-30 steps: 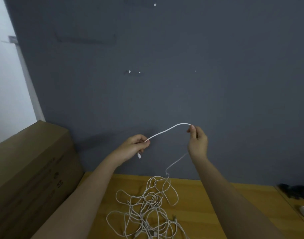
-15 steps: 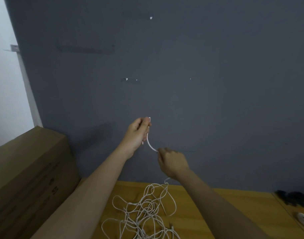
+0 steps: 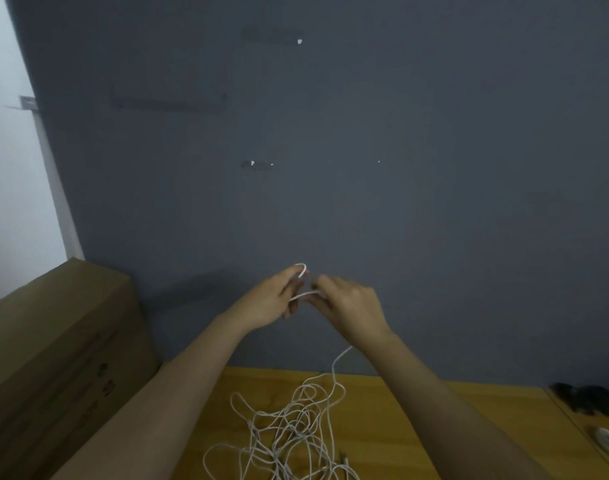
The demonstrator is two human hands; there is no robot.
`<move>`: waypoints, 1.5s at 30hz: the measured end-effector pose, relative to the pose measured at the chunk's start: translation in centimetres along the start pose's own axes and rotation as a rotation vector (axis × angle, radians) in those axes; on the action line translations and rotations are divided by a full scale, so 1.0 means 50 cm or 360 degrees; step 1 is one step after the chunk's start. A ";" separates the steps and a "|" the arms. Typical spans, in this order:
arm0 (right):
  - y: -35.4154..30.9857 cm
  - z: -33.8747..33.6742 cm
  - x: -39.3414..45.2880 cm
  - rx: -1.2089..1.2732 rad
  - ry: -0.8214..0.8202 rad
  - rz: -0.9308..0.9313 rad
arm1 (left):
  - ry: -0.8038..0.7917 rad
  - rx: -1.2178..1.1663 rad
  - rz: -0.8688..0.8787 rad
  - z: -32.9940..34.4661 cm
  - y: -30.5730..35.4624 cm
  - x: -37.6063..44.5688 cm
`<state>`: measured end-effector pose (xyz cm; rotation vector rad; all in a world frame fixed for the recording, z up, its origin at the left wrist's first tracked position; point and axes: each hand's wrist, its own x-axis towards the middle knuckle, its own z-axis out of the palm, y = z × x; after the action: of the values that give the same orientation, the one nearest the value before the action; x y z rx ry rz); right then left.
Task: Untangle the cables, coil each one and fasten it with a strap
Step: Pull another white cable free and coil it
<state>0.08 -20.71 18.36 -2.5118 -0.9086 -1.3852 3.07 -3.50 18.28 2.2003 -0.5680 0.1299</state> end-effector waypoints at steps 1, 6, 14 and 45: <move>0.008 -0.005 0.008 0.0036 -0.0003 0.0194 | 0.0001 0.0073 0.0005 -0.004 -0.001 -0.004; 0.071 -0.012 0.026 0.0915 -0.0180 0.1070 | -0.0007 0.0166 0.0069 -0.034 0.018 -0.029; 0.058 0.004 0.062 0.1205 -0.0059 0.1018 | -0.0313 -0.0978 -0.0062 -0.051 0.041 -0.048; -0.006 0.029 0.012 0.0517 -0.0128 0.0575 | -0.0197 0.0092 -0.0138 -0.040 -0.053 -0.030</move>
<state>1.21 -19.62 17.96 -2.3448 -0.5927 -0.9490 3.12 0.02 17.26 2.2967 -0.5412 -0.0362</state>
